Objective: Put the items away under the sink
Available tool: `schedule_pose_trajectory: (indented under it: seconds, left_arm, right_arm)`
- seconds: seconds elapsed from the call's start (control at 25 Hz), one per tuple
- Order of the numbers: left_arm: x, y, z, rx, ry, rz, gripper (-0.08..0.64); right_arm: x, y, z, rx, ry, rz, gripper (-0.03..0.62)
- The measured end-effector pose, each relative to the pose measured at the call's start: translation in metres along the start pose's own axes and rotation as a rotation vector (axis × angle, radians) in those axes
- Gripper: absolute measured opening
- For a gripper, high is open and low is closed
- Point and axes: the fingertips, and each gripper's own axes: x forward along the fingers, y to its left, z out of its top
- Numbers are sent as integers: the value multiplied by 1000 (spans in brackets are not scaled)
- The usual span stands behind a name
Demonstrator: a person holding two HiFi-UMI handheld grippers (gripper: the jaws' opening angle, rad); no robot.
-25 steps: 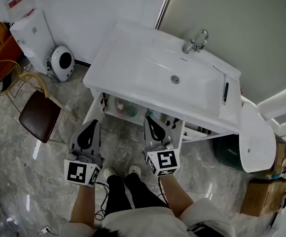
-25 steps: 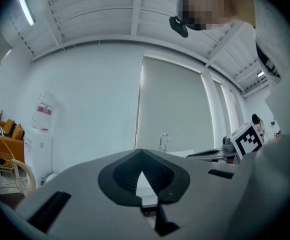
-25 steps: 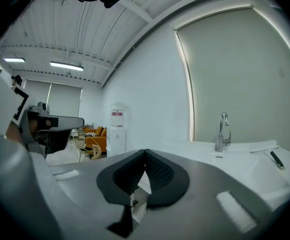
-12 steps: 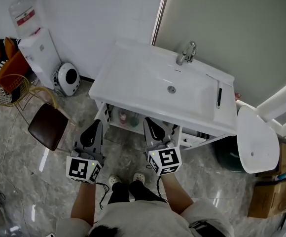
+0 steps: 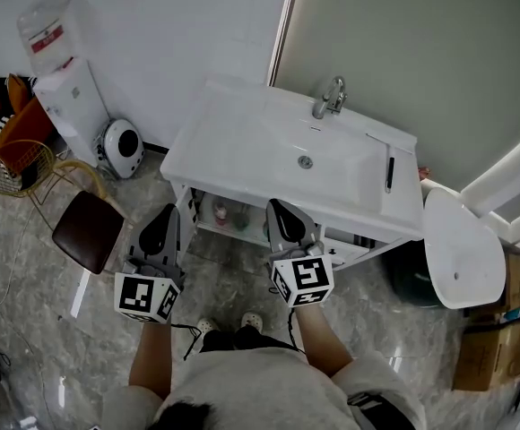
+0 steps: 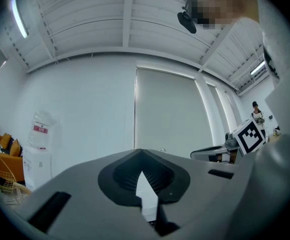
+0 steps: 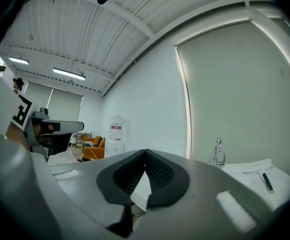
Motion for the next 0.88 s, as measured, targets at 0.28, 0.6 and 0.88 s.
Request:
schedule_pose_trajectory:
  seconds: [0.28,0.6,0.88]
  left_arm:
    - [-7,2,9,-26,-26,7,-2]
    - [-11,3,15,-37,-37,12,-2]
    - [-18,3,14,-38,-43,21,-2]
  right_arm:
    - [-8,4,16,-11,-42,-7,11]
    - [-11,8,25,-24,-53,-12,11]
    - [-14,15,25,-24,-56,-14,11]
